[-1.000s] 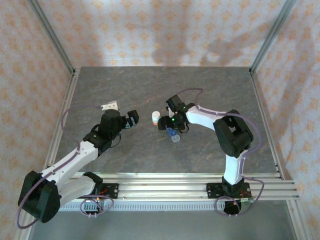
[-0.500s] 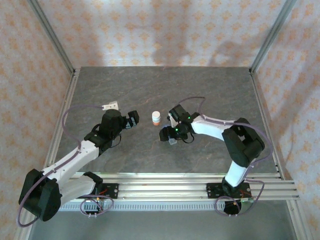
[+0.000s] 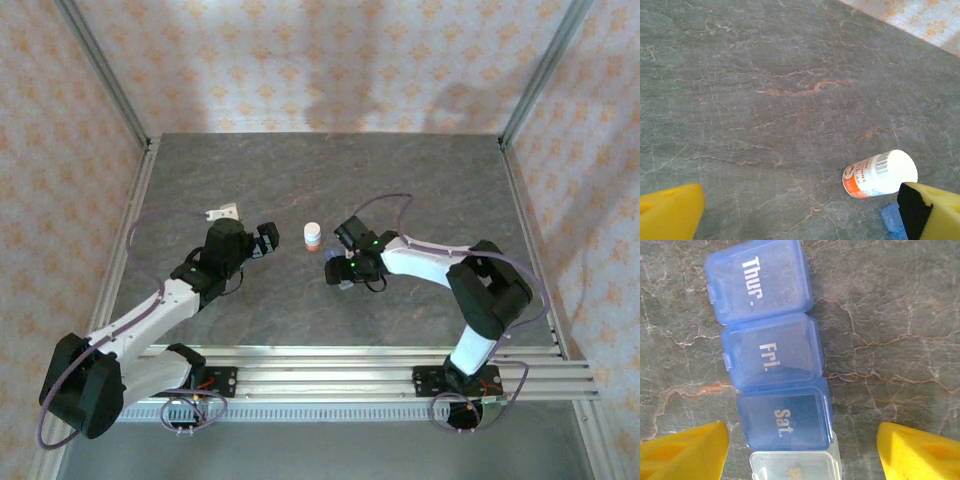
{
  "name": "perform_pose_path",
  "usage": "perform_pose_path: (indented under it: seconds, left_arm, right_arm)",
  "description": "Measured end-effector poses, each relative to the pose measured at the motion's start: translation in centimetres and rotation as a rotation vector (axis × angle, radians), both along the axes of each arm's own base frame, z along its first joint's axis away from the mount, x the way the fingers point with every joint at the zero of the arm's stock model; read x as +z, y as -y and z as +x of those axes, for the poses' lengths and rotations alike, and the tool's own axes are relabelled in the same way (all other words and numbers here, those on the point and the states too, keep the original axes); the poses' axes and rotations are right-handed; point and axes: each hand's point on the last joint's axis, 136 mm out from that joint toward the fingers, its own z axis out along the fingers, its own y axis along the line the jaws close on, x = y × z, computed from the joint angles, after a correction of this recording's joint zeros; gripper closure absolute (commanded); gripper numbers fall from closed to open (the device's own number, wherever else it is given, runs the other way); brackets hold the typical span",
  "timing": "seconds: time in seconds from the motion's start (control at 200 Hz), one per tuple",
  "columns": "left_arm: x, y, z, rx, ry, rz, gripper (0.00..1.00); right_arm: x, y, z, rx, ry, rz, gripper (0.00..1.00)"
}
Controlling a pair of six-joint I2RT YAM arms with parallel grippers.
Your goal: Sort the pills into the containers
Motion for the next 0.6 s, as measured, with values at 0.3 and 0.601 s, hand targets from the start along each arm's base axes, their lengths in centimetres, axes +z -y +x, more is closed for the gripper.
perform_pose_path:
  seconds: [0.3, 0.601]
  left_arm:
    - [0.0, 0.0, 0.0, 0.000, 0.000, 0.000, 0.00]
    - [0.0, 0.0, 0.0, 0.001, 0.000, -0.002, 0.00]
  right_arm:
    - [0.2, -1.2, 0.7, 0.042, 0.073, -0.098, 0.30]
    - [-0.7, -0.5, 0.6, 0.053, 0.068, -0.152, 0.40]
